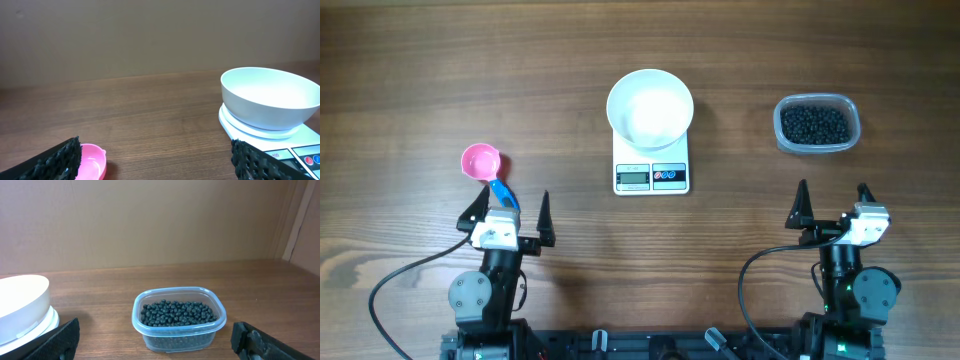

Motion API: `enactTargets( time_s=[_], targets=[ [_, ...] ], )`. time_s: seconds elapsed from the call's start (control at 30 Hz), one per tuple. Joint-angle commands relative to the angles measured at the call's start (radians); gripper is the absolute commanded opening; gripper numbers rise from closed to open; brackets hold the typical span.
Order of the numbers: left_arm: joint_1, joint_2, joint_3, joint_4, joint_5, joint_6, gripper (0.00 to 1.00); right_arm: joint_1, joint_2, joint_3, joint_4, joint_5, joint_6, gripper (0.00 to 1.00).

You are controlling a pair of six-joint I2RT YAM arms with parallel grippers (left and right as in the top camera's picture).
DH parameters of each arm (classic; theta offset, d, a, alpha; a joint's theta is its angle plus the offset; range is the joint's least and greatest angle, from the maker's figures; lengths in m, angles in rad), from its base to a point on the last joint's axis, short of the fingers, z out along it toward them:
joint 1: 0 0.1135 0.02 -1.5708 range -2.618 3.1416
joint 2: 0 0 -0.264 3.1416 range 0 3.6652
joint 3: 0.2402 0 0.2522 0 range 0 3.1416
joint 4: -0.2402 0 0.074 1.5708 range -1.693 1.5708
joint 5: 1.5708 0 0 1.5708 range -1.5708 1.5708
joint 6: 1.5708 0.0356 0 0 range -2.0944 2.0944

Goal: Scoop item into bowl and weigh 150g on scale

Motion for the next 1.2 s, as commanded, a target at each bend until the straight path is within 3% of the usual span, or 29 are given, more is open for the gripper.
enactTargets(
  time_s=[0.0,0.5,0.7,0.93,1.17],
  targets=[
    [0.007,-0.01,-0.004,-0.003,0.021,-0.013,1.0,0.005,-0.009,-0.001,0.005,0.014,-0.013,1.0],
    [0.007,-0.003,-0.004,0.0,0.021,-0.016,1.0,0.005,-0.009,-0.001,0.005,0.014,-0.013,1.0],
    [0.007,0.031,0.029,0.008,0.021,-0.132,1.0,0.005,-0.009,-0.001,0.005,0.014,-0.012,1.0],
    [0.008,0.274,0.216,-0.046,0.05,-0.178,1.0,0.005,-0.009,-0.001,0.005,0.014,-0.012,1.0],
    [0.013,0.732,0.634,-0.346,0.095,-0.204,1.0,0.005,-0.009,-0.001,0.005,0.014,-0.012,1.0]
  ],
)
